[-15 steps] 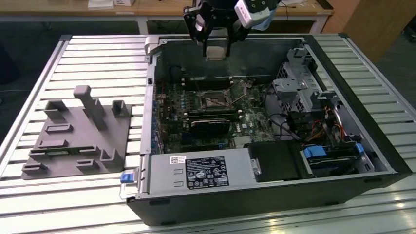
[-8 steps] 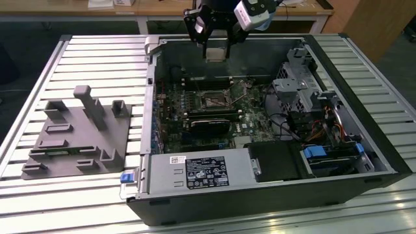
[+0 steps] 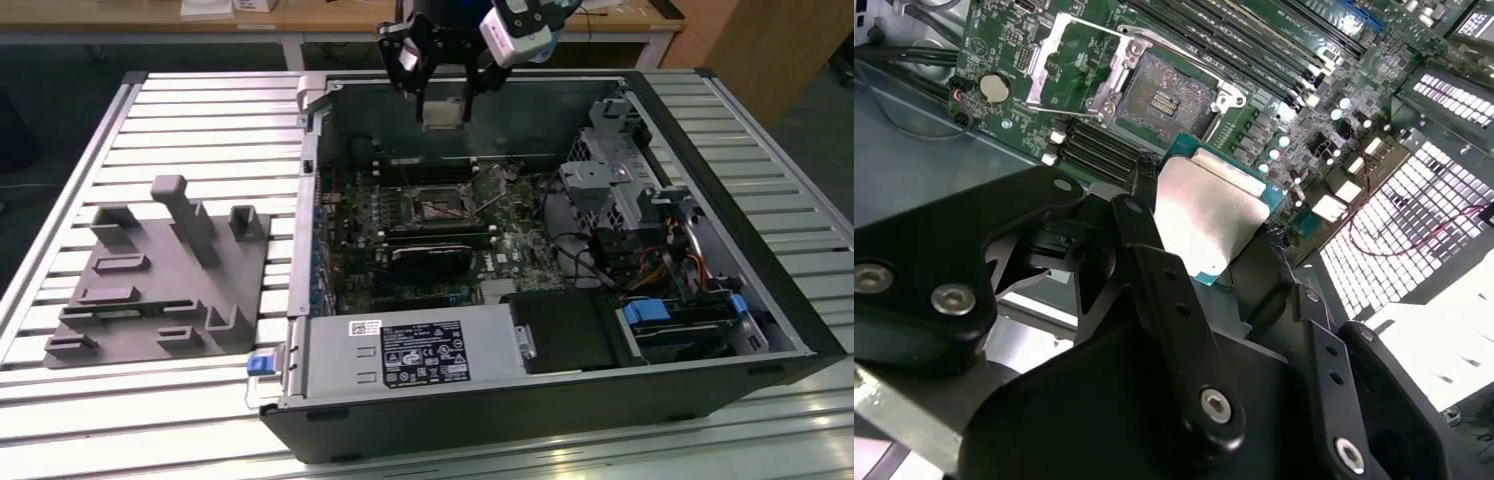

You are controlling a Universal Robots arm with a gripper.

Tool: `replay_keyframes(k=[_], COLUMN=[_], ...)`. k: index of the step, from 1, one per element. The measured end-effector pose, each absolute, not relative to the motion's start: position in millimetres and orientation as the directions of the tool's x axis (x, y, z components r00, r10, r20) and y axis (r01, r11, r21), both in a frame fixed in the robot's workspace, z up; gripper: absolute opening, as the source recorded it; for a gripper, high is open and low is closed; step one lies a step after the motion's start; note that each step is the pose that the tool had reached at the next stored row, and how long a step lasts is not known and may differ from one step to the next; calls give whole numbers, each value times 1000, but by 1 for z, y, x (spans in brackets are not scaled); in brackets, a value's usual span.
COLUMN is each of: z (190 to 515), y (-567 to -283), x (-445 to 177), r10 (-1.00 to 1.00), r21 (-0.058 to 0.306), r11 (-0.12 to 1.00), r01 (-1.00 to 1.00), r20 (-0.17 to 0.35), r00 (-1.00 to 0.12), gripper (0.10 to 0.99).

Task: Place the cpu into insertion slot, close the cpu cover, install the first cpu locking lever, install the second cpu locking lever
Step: 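Place the cpu into insertion slot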

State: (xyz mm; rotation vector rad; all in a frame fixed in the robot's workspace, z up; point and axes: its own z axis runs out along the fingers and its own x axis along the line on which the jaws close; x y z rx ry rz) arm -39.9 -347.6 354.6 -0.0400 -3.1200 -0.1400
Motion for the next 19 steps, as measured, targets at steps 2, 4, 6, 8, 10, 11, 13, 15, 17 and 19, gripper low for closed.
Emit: replay_keyframes(k=[2,4,6,8,10,11,13,15,17,19], z=[354,353,351,350,348,347,344,342,339,337], y=[-348,-348,-348,-348,-348,-348,-348,-348,-348,-348], x=[-40,-40,-40,-40,-40,-40,-40,-40,-40,-40], r10=[25,25,25,25,25,25,25,25,25,25], r21=[89,89,89,89,89,89,89,89,89,89], r11=[996,996,996,996,996,996,996,996,996,996], r01=[26,26,26,26,26,26,26,26,26,26], r20=[19,19,19,19,19,19,19,19,19,19], r00=[-1000,-1000,-1000,-1000,-1000,-1000,-1000,-1000,-1000,-1000], gripper=[541,541,541,541,541,541,541,541,541,541])
